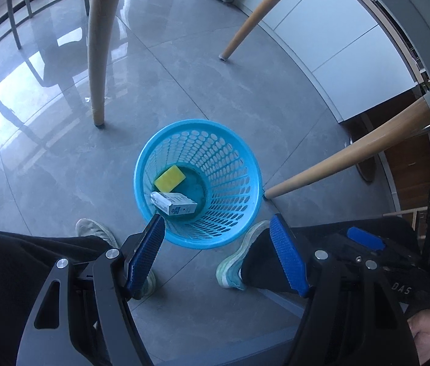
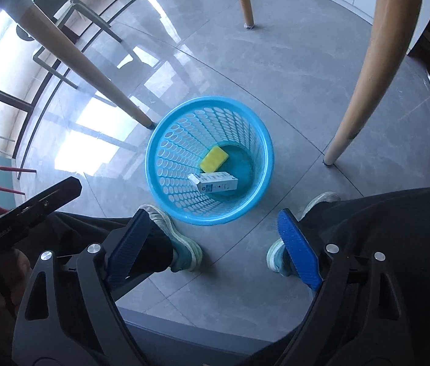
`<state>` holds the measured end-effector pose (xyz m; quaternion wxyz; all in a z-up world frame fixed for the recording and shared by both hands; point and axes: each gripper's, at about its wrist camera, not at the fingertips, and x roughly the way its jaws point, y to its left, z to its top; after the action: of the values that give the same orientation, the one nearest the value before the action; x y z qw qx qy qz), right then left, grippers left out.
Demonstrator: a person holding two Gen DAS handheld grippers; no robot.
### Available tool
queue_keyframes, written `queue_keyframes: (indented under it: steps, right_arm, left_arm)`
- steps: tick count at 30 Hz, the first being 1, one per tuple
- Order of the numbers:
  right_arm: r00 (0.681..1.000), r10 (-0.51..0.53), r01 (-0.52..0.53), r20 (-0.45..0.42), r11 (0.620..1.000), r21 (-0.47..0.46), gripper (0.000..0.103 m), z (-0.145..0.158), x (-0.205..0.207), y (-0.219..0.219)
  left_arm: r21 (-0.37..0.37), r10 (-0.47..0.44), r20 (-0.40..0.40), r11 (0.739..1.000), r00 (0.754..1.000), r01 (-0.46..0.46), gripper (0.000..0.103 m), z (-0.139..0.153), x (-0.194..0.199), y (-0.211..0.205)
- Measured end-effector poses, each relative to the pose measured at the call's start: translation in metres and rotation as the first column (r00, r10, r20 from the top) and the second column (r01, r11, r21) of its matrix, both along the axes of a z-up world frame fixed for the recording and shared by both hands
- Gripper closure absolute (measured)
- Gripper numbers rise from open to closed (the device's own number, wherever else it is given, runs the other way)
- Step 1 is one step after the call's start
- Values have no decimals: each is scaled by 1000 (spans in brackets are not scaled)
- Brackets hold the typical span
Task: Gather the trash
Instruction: 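Raise both tools back toward the table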
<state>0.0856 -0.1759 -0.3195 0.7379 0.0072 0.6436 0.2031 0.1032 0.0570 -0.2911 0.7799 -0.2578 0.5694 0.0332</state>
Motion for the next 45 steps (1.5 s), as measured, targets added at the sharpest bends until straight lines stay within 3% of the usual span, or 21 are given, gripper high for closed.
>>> queue_keyframes:
  steps: [7, 13, 21, 25, 34, 39, 45]
  right_arm:
    - [999, 14, -17, 52, 999, 40, 15, 39, -29, -23]
    - [993, 38, -44, 113, 998, 49, 13, 69, -50, -39]
    - [976, 46, -63, 213, 995, 76, 9, 116, -76, -72]
    - [968, 37, -68, 248, 991, 118, 9, 140, -86, -84]
    - [911, 58, -141, 409, 974, 175, 9, 215, -106, -85]
    - [859, 74, -184, 506, 968, 171, 9, 255, -104, -77]
    - [811, 78, -205, 580, 966, 158, 9, 284, -90, -62]
  left_arm:
    - [99, -57, 35, 994, 998, 54, 32, 30, -29, -15]
    - [7, -2, 47, 1000, 999, 2, 32, 44, -60, -2]
    - [141, -6, 165, 990, 986, -18, 32, 107, -104, -3]
    - [150, -4, 217, 988, 976, -29, 32, 134, -117, 3]
    - [208, -36, 369, 977, 929, -45, 32, 198, -130, 2]
    - [216, -32, 435, 974, 900, -70, 32, 224, -125, 6]
    - [226, -30, 491, 970, 870, -94, 32, 249, -114, 9]
